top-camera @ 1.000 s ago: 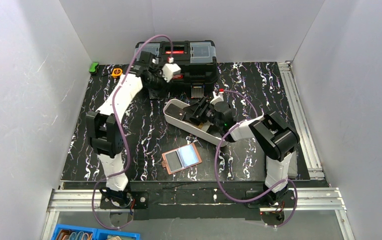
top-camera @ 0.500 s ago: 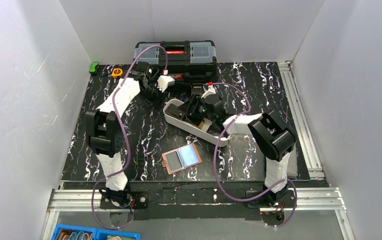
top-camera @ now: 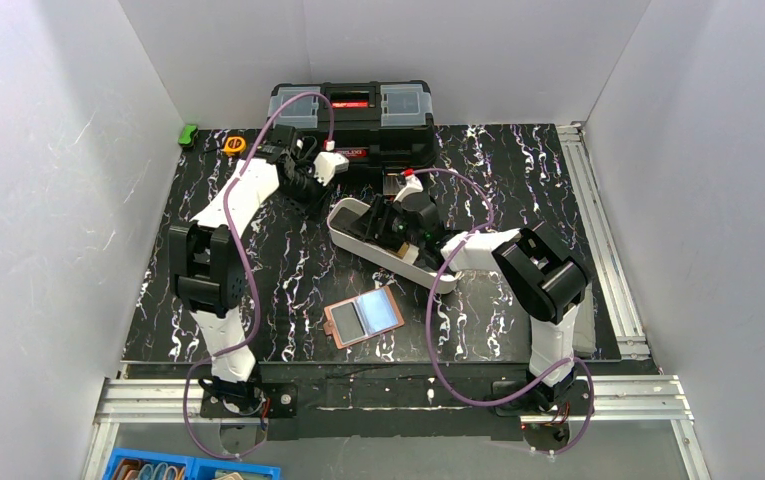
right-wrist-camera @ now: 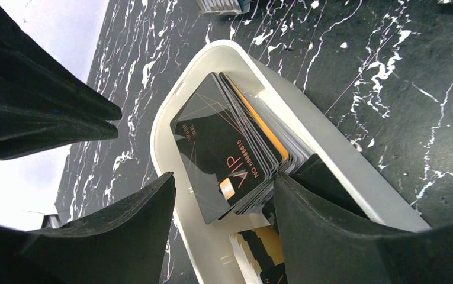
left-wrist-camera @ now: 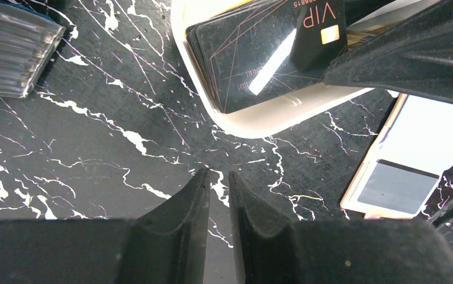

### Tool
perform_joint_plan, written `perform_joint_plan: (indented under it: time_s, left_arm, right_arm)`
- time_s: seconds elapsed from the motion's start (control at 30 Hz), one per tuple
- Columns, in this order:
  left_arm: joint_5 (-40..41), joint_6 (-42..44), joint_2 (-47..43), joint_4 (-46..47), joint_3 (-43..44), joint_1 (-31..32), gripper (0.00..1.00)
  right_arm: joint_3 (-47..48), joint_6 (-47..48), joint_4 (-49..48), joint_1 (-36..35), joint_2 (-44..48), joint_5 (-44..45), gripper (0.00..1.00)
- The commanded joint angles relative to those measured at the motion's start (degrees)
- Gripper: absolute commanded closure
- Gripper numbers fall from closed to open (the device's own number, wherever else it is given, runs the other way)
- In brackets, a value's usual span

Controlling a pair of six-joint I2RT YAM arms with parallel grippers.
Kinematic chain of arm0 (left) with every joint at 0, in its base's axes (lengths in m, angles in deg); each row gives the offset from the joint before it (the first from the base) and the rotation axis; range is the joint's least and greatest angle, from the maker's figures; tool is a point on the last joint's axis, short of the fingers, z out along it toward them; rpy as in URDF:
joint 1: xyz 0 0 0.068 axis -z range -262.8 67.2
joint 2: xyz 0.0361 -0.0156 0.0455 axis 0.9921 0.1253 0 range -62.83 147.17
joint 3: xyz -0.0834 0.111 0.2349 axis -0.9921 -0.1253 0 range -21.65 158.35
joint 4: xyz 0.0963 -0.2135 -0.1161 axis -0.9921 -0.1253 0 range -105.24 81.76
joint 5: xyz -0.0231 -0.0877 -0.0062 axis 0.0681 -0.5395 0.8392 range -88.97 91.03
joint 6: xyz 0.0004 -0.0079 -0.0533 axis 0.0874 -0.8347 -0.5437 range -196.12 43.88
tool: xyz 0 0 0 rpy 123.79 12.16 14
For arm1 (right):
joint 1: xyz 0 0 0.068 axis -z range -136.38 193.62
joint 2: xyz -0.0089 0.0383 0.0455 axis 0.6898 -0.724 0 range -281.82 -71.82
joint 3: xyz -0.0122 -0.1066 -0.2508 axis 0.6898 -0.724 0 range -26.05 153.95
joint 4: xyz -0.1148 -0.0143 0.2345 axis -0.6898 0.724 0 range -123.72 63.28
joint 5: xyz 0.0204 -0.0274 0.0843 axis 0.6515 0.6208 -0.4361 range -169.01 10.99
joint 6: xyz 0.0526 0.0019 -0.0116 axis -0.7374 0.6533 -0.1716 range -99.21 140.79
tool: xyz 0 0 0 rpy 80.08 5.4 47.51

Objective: Put the credit cards into the card holder
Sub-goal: Pick up the credit card from the storage box.

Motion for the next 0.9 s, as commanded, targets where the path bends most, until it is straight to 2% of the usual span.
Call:
perform_joint_plan:
  time_s: [0.0, 0.37, 0.87]
  left_arm:
    - [-0.17, -0.11, -3.57, -0.61, -1.16, -0.33, 0.83]
    - [-0.75, -0.75, -3.89, -0.08, -1.96, -0.36, 0.84]
    - [-0.88, -1.40, -4.02, 1.89, -4.20, -0.36, 0.85]
  right_arm:
    - [2.60, 3.13, -0.22, -0.14, 0.90, 2.51, 0.31]
    - [4.01, 6.42, 1.99, -0.14, 1.67, 5.85, 0.30]
    - [6.88, 6.99, 1.89, -0.38, 0.44, 3.42, 0.31]
